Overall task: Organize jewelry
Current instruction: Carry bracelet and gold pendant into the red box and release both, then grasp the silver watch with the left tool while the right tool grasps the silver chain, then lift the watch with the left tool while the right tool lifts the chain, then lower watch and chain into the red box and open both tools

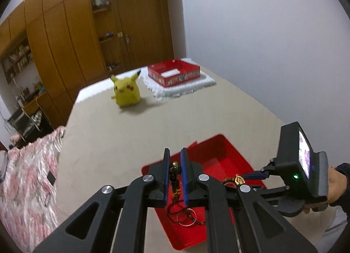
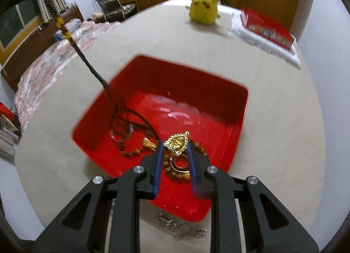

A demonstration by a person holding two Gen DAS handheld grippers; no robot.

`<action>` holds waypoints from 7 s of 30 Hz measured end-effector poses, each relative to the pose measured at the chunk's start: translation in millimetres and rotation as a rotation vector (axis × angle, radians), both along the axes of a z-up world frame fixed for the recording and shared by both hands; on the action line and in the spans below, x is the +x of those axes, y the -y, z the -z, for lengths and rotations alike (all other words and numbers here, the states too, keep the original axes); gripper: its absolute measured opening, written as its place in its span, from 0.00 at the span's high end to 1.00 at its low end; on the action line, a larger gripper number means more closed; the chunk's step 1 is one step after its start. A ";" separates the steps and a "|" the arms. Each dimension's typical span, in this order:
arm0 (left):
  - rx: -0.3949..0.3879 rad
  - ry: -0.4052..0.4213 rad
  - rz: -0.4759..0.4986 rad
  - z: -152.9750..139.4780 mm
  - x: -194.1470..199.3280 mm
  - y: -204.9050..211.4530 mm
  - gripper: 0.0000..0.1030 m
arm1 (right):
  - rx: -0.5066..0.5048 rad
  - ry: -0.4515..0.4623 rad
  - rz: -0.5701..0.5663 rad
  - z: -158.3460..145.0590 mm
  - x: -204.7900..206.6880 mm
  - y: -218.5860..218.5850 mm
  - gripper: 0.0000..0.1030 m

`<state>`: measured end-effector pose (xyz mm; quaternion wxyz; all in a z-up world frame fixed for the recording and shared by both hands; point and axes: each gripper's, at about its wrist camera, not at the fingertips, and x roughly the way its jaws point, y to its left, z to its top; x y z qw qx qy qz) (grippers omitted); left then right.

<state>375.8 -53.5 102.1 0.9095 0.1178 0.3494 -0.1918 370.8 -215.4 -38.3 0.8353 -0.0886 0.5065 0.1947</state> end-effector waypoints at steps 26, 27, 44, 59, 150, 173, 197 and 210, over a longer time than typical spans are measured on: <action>-0.007 -0.224 -0.031 144.7 -3.7 -12.8 0.71 | -0.062 -0.042 0.021 41.1 0.9 5.3 0.68; -0.011 -0.209 -0.028 138.5 -9.4 -13.5 0.70 | -0.051 -0.032 0.023 35.9 -3.0 8.4 0.67; -0.090 -0.111 -0.006 124.7 -156.9 3.3 0.32 | 0.097 0.173 0.048 -1.2 -136.0 66.2 0.46; -0.085 -0.228 -0.198 208.6 -146.1 48.6 0.30 | 0.092 0.116 0.071 70.5 -150.4 79.6 0.45; -0.045 -0.065 -0.213 142.7 -195.4 10.5 0.71 | 0.110 0.240 -0.022 -3.6 -183.3 42.6 0.91; -0.041 -0.023 -0.168 111.9 -207.7 1.8 0.71 | 0.083 0.323 -0.050 -52.1 -201.3 39.4 0.91; -0.007 0.080 -0.145 60.1 -181.0 -1.1 0.71 | 0.077 0.402 -0.103 -119.6 -169.3 26.3 0.91; -0.017 0.079 -0.131 37.3 -135.4 -7.5 0.71 | 0.068 0.436 -0.133 -158.9 -130.2 10.2 0.91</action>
